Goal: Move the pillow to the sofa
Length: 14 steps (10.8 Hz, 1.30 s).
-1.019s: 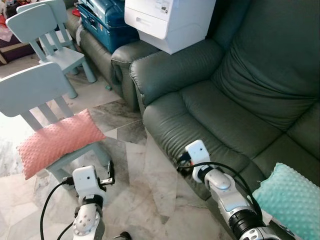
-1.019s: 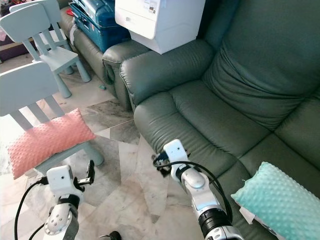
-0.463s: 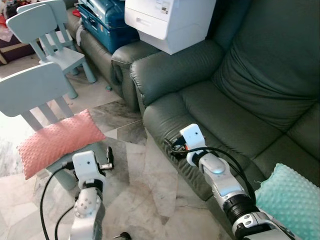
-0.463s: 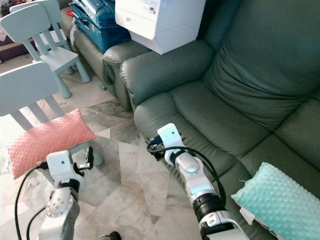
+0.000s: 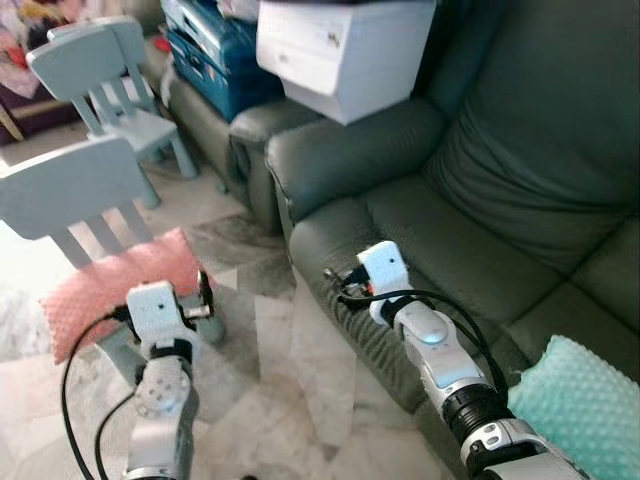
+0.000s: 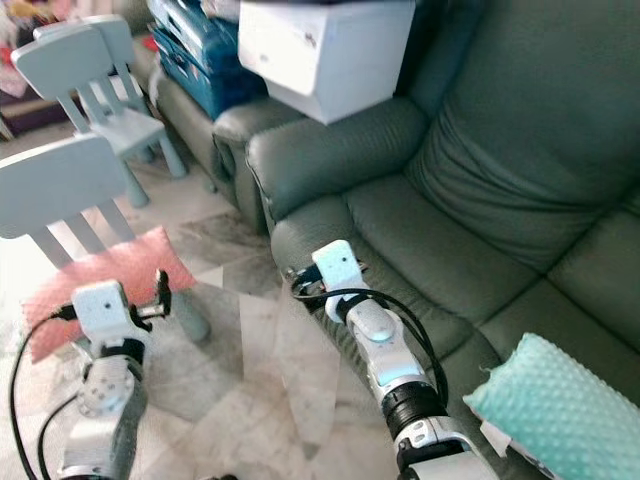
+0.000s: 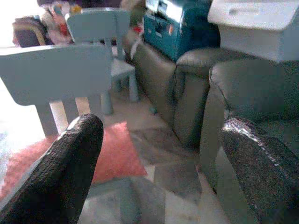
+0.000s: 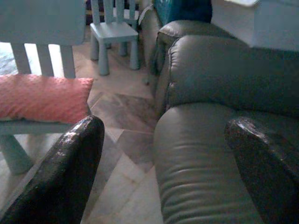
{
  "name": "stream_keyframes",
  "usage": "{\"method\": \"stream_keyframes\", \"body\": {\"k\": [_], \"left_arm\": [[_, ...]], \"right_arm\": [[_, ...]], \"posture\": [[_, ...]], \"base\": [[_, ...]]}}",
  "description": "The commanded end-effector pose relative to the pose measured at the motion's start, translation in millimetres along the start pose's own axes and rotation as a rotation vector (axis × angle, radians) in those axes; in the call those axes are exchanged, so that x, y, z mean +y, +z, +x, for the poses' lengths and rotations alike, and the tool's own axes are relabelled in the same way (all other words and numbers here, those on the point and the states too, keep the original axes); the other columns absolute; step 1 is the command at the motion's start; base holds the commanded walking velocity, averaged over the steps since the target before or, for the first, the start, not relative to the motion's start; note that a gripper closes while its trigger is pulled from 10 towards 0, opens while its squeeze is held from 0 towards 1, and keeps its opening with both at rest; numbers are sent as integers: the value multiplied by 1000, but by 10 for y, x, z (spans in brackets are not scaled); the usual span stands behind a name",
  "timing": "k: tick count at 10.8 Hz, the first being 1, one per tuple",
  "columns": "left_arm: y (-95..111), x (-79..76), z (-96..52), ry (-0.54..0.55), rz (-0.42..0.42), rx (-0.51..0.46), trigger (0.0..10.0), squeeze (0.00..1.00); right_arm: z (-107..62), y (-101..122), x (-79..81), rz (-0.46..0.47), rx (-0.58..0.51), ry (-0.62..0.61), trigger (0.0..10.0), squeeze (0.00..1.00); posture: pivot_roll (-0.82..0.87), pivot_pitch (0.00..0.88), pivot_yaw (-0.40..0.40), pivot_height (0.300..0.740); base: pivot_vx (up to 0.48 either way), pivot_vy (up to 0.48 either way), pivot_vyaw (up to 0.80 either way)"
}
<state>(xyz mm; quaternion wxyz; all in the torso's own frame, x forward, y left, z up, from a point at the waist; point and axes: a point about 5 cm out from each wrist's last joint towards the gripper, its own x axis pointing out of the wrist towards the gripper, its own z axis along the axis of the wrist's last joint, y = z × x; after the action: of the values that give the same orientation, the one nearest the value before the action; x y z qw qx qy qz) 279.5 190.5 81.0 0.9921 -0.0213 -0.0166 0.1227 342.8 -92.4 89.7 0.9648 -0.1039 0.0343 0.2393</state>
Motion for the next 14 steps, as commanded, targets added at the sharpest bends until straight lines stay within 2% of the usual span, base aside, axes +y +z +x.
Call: {"method": "stream_keyframes", "body": {"k": [1, 5, 9, 10, 11, 13, 14], "left_arm": [[28, 30, -10, 4, 27, -18, 10000, 0], [-13, 38, -23, 20, -8, 12, 10000, 0], [-25, 52, -39, 18, 13, 19, 10000, 0], [-28, 13, -21, 7, 22, 6, 10000, 0], [-30, -12, 35, 6, 26, -1, 10000, 0], [-28, -90, 209, 19, 14, -2, 10000, 0], [0, -125, 274, 32, -13, -1, 10000, 0]], "right_arm": [[13, 13, -5, 5, -7, -10, 10000, 0], [25, 29, 4, 13, -27, -28, 10000, 0], [12, -15, 41, 9, -16, -22, 10000, 0], [16, 43, 37, -67, -27, 7, 10000, 0], [32, 92, -8, -87, -22, 16, 10000, 0], [83, 216, -41, -187, -16, 98, 10000, 0], [124, 235, -16, -190, -14, 113, 10000, 0]], "posture": [[-182, 7, 34, 740], [-179, 12, 48, 740], [-176, 29, 45, 740], [-220, 24, -37, 740], [-254, 16, -126, 740], [-285, 16, -197, 740], [-262, 30, -154, 740]], "base": [[0, 0, 0], [0, 0, 0], [0, 0, 0], [0, 0, 0], [0, 0, 0], [0, 0, 0], [0, 0, 0]]}}
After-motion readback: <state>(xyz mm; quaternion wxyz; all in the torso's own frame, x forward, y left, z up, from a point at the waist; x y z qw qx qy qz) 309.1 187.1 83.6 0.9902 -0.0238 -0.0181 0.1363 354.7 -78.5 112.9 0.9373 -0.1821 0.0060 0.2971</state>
